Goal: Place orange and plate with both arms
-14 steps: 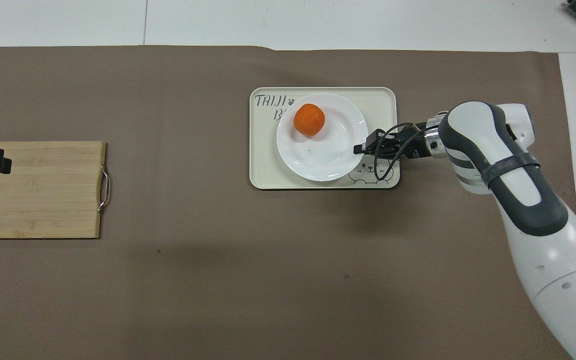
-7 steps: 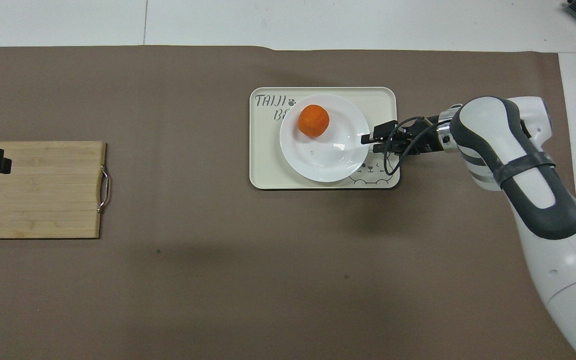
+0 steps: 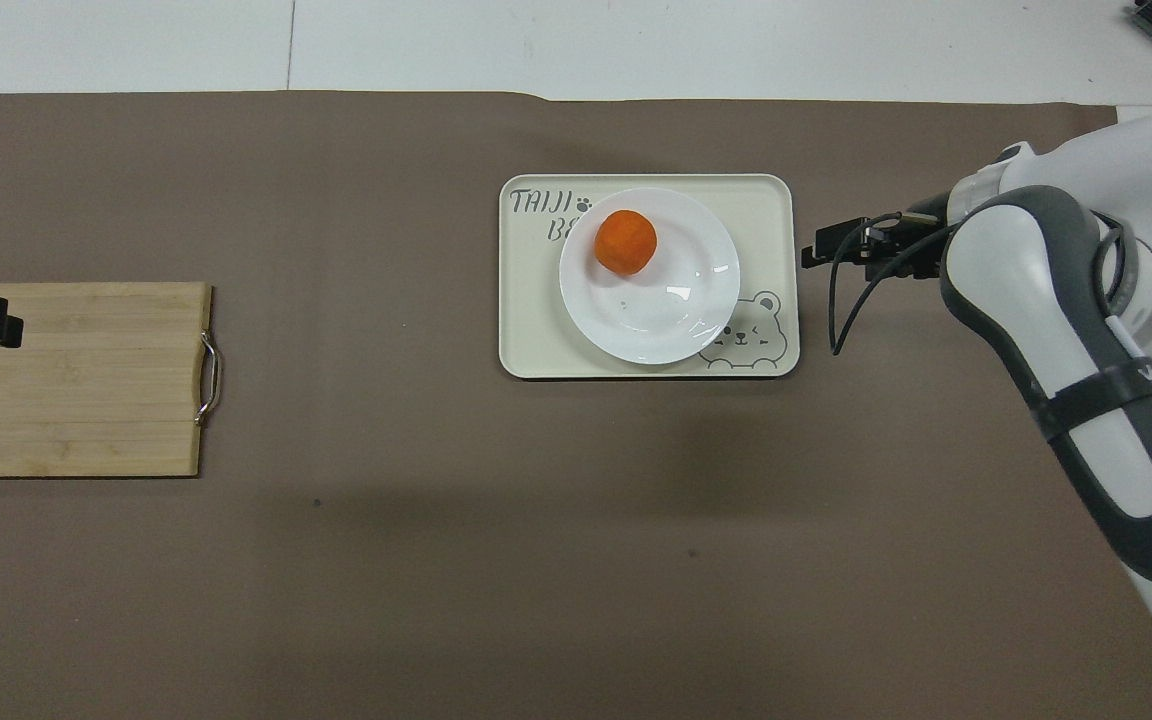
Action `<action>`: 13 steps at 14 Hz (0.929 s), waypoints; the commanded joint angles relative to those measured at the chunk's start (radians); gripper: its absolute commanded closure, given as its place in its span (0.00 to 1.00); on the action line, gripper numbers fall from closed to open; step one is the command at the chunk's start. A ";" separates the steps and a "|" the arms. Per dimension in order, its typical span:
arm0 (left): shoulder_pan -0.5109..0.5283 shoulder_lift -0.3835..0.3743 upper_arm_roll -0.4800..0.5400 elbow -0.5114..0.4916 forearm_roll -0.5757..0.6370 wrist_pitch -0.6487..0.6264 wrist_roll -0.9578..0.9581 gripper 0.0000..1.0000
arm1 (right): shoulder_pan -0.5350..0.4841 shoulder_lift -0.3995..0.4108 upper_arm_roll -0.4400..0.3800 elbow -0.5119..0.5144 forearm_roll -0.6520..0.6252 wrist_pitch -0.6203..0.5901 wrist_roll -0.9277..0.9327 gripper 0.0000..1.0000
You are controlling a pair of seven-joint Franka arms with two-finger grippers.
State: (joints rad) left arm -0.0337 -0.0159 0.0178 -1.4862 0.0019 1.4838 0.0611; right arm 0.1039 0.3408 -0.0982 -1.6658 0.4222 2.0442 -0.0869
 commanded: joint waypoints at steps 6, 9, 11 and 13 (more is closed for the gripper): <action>0.011 -0.024 -0.007 -0.026 0.006 0.001 -0.006 0.00 | -0.027 -0.210 -0.006 -0.012 -0.282 -0.206 0.187 0.00; 0.011 -0.024 -0.007 -0.026 0.006 0.001 -0.006 0.00 | -0.035 -0.290 -0.006 -0.011 -0.394 -0.266 0.176 0.00; 0.011 -0.024 -0.007 -0.026 0.006 0.001 -0.006 0.00 | -0.035 -0.325 -0.006 0.004 -0.399 -0.326 0.176 0.00; 0.011 -0.024 -0.007 -0.026 0.006 0.001 -0.006 0.00 | -0.036 -0.329 -0.003 0.105 -0.401 -0.453 0.176 0.00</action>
State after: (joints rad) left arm -0.0337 -0.0159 0.0178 -1.4862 0.0019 1.4838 0.0610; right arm 0.0720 0.0132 -0.1112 -1.6372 0.0483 1.6825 0.0776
